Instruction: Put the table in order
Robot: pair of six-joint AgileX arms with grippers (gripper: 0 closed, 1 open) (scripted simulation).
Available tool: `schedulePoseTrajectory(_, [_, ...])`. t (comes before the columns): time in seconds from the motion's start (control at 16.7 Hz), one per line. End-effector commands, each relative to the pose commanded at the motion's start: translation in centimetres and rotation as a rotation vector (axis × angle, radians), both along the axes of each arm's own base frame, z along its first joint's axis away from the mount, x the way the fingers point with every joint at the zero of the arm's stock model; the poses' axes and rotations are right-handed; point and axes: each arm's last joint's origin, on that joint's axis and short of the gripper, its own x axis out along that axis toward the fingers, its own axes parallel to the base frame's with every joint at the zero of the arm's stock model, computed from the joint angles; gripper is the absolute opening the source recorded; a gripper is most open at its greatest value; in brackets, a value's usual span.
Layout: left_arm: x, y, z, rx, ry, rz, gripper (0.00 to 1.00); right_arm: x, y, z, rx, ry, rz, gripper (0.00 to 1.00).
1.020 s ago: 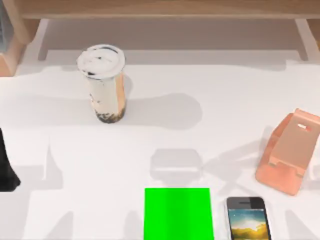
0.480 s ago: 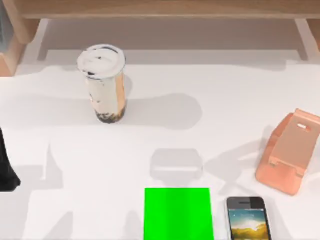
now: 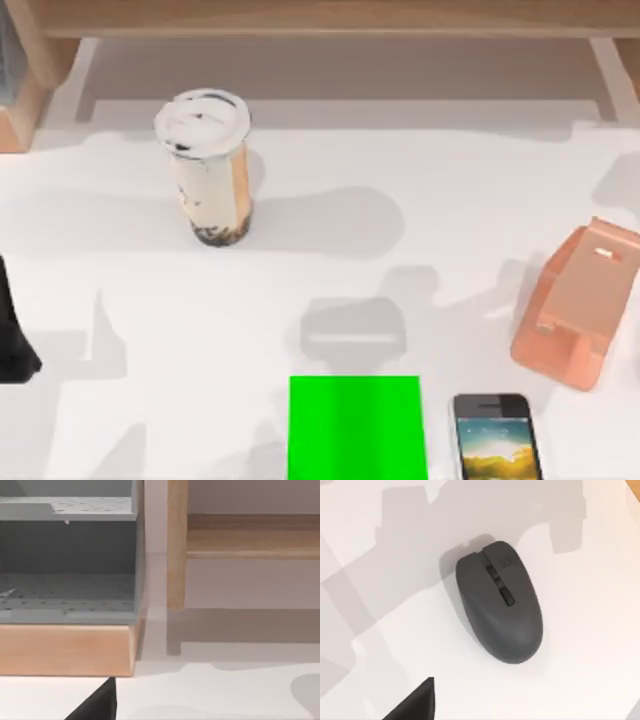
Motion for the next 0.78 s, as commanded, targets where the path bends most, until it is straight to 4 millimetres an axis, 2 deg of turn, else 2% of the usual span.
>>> schedulePoseTrajectory(0.18, [0.0,0.0,0.0,0.0,0.0,0.0,1.0,5.4,-2.1,-2.8,-0.027,0.226,0.141,1.0])
schedulePoseTrajectory(0.36, [0.0,0.0,0.0,0.0,0.0,0.0,1.0,9.0,-3.8,-5.8,-0.022,0.386,0.266,1.0])
schedulePoseTrajectory(0.54, [0.0,0.0,0.0,0.0,0.0,0.0,1.0,10.9,-5.0,-7.8,-0.009,0.475,0.353,1.0])
schedulePoseTrajectory(0.78, [0.0,0.0,0.0,0.0,0.0,0.0,1.0,11.5,-5.4,-8.5,-0.004,0.502,0.384,1.0])
